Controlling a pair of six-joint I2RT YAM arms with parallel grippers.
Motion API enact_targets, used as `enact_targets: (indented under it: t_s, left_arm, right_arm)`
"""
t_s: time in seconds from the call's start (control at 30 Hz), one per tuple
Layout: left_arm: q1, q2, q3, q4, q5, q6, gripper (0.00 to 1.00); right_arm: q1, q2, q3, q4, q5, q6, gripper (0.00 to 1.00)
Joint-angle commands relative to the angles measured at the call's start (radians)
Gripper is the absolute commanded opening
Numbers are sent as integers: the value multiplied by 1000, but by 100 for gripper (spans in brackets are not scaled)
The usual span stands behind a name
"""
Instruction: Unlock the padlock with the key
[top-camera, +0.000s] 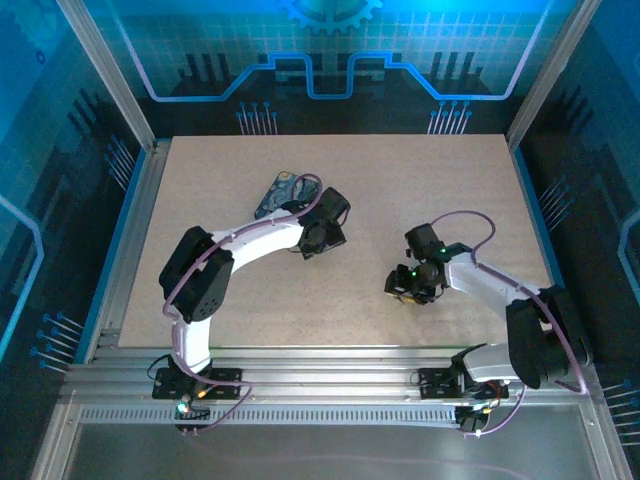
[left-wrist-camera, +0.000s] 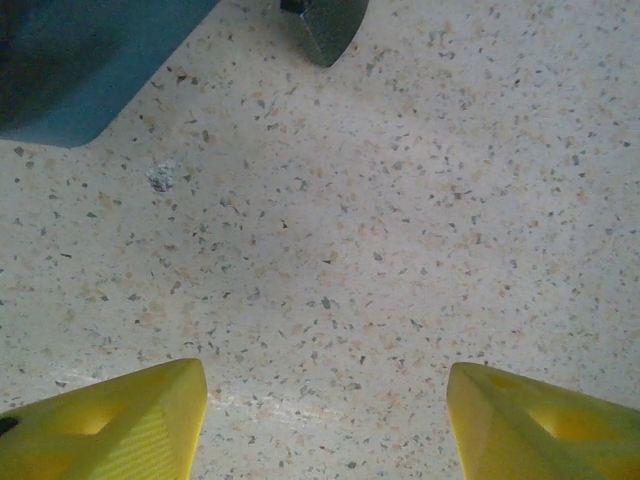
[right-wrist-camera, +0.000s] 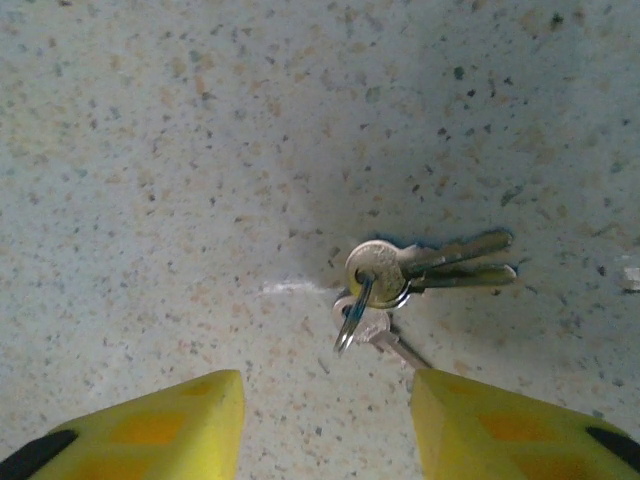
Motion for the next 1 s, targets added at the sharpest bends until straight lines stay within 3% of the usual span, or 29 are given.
enact_targets:
  t_s: [0.0,0.37,0.53,0.97]
  left_arm:
    - [-1,-55,-21,14,3,22,65]
    - [7,-96,-61,37,6,48,65]
    - [13,-106,-82,41,10,53,65]
    - [20,-141,-75,9,14,156,66]
  right_arm:
    - [15,26,19,26,45,33,46]
    - [12,161,55,39,117,-9,35]
    - [12,199,74,44,90,-66,30]
    - [43,111,112,87,2,-289,9]
